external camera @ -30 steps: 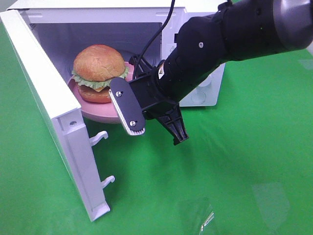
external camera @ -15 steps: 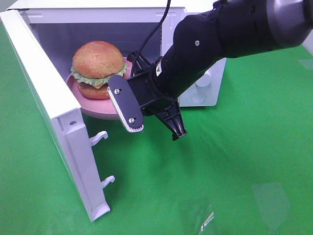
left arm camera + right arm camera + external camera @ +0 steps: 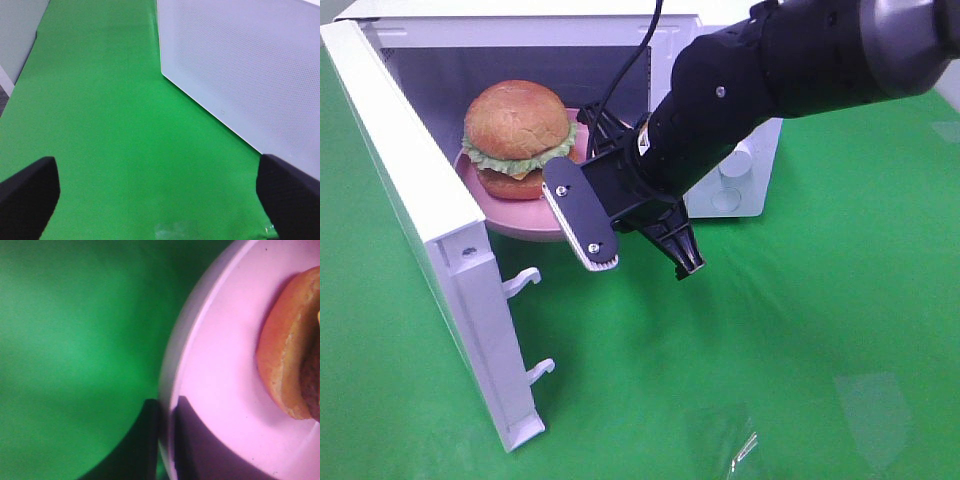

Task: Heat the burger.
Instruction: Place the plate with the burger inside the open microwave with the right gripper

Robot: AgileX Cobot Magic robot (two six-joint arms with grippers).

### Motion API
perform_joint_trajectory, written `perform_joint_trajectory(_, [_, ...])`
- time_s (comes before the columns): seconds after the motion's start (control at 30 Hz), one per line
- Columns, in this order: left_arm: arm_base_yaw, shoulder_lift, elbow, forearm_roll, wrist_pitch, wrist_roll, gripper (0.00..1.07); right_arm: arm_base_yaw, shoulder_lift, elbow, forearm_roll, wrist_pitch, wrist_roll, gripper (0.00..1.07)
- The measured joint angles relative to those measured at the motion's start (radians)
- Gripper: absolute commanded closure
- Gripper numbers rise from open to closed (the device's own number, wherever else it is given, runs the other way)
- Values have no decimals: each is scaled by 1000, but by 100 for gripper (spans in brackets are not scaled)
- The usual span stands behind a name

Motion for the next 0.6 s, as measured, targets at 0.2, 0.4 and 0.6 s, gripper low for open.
perform_joint_trajectory(0.2, [0, 0, 0, 0, 0, 0, 7, -1, 49, -59, 0, 3, 21, 107])
perform_joint_trajectory(0.4, [0, 0, 0, 0, 0, 0, 7, -1, 75, -99, -8, 11, 41, 107])
perform_joint_trajectory(0.6, [0, 0, 0, 0, 0, 0, 7, -1, 121, -187, -26, 51, 93, 107])
